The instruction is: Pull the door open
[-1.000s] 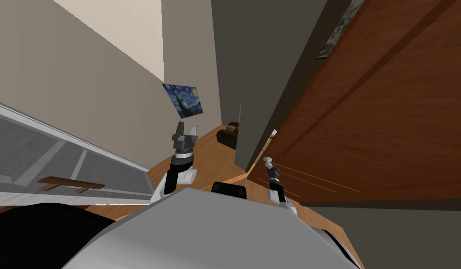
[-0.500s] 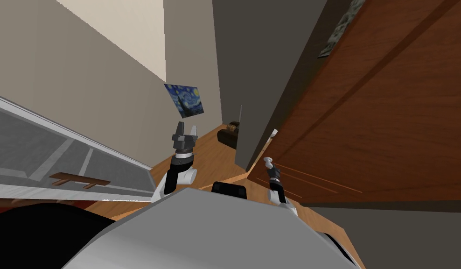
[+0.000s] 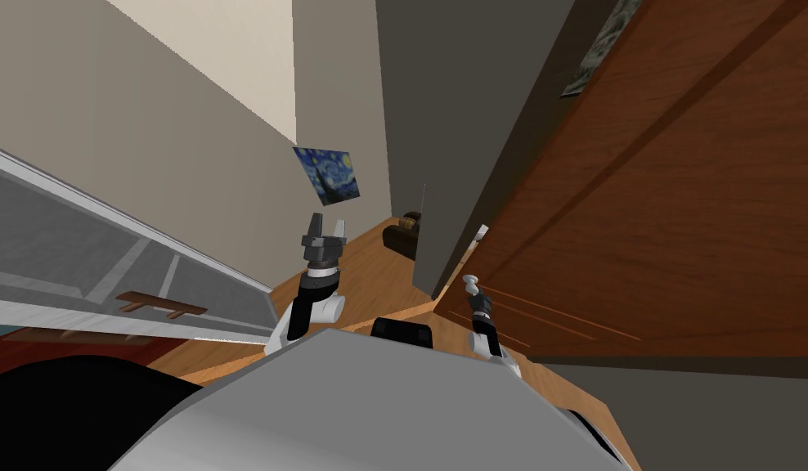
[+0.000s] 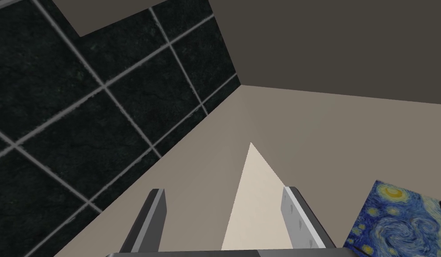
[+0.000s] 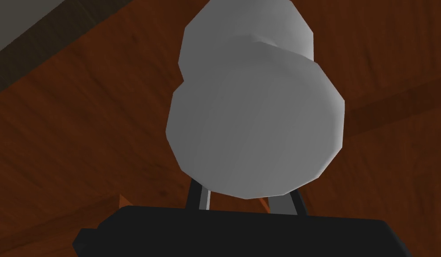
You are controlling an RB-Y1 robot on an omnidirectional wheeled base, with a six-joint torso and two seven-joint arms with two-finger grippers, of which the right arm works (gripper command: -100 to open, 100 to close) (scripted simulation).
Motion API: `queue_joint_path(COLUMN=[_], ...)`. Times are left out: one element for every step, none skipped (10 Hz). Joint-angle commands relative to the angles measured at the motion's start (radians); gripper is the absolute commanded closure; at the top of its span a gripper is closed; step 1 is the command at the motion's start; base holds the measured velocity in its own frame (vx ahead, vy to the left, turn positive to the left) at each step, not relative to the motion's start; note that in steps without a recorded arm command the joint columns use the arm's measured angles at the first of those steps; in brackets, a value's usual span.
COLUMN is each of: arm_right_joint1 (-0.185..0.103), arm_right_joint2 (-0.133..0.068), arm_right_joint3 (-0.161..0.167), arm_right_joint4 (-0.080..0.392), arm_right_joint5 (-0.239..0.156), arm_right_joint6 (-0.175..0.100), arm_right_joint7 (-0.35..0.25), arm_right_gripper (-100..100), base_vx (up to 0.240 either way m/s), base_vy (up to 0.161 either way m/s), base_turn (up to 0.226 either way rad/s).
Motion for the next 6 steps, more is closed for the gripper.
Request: queue_joint_path(arm_right_joint1=[-0.022, -0.022, -0.022, -0.022, -0.021, -0.021], arm_right_joint2=[0.01, 0.009, 0.009, 0.009, 0.008, 0.008], arm_right_joint3=[0.014, 0.02, 0.02, 0.02, 0.025, 0.025], arm_right_joint4=[0.007, 0.005, 0.005, 0.005, 0.003, 0.003], arm_right_joint5=[-0.001, -0.012, -0.012, -0.012, -0.024, -0.024], arm_right_joint6=[-0.019, -0.018, -0.018, -0.018, -0.016, -0.016], arm_right_joint7=[-0.044, -0.079, -0.085, -0.085, -0.127, -0.127], arm_right_gripper=[100, 100, 100, 100, 100, 100], base_vx=[-0.034, -0.043, -0.036, -0.012, -0.022, -0.026], base_vy=[-0.017, -0.01, -0.008, -0.001, -0.006, -0.01], base_turn=[0.035, 0.068, 0.01, 0.005, 0.04, 0.022])
